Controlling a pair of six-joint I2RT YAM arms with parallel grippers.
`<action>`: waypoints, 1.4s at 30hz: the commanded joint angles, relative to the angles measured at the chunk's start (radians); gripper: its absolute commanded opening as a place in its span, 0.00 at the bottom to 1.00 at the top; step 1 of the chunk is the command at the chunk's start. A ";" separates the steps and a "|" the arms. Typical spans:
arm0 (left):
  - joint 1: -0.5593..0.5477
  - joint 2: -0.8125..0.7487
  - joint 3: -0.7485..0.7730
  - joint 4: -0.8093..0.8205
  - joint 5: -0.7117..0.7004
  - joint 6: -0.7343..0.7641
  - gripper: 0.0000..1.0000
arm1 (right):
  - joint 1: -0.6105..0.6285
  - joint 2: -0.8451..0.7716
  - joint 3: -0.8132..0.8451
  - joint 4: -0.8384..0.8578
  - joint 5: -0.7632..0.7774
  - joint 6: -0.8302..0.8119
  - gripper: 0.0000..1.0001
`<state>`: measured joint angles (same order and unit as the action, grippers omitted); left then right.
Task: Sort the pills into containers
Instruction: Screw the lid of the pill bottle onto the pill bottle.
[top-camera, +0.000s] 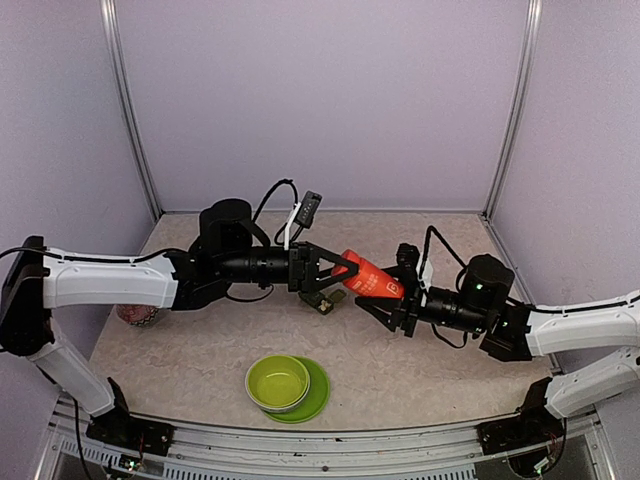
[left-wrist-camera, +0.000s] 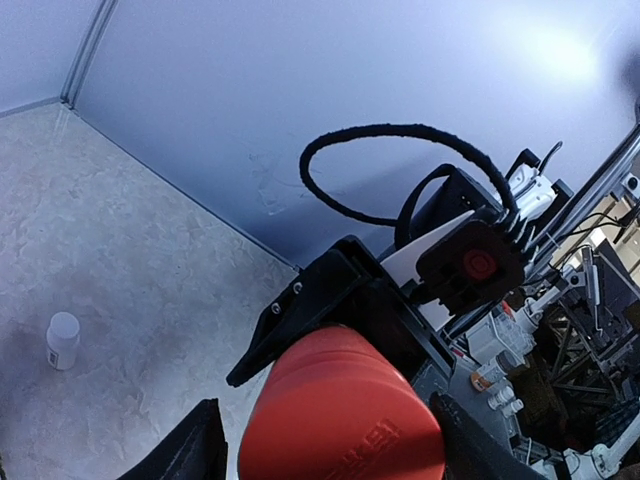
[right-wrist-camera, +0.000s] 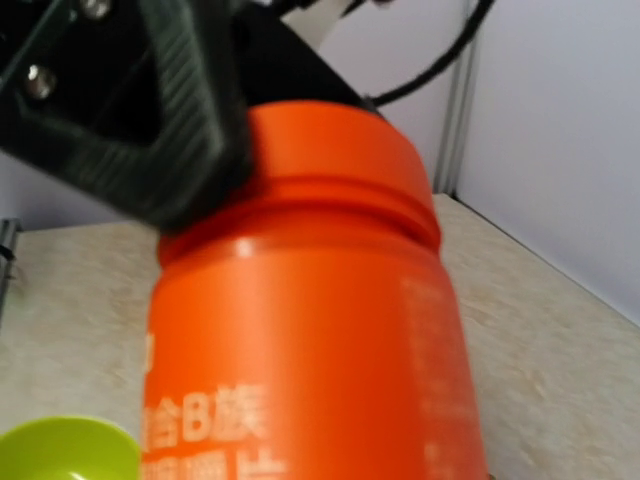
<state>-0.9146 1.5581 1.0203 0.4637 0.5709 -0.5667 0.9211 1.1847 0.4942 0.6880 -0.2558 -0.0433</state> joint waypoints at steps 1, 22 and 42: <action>0.002 -0.061 -0.036 -0.023 -0.018 0.052 0.70 | 0.013 -0.042 0.025 0.063 -0.028 0.051 0.44; -0.002 -0.077 -0.053 0.035 -0.055 -0.032 0.99 | 0.012 0.027 0.136 -0.058 0.092 0.071 0.43; -0.004 -0.055 -0.017 -0.009 -0.095 0.007 0.99 | 0.015 0.141 0.158 -0.089 0.073 0.063 0.43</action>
<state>-0.9104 1.4982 0.9695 0.4278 0.4587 -0.5762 0.9268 1.3018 0.6277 0.5892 -0.1650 0.0193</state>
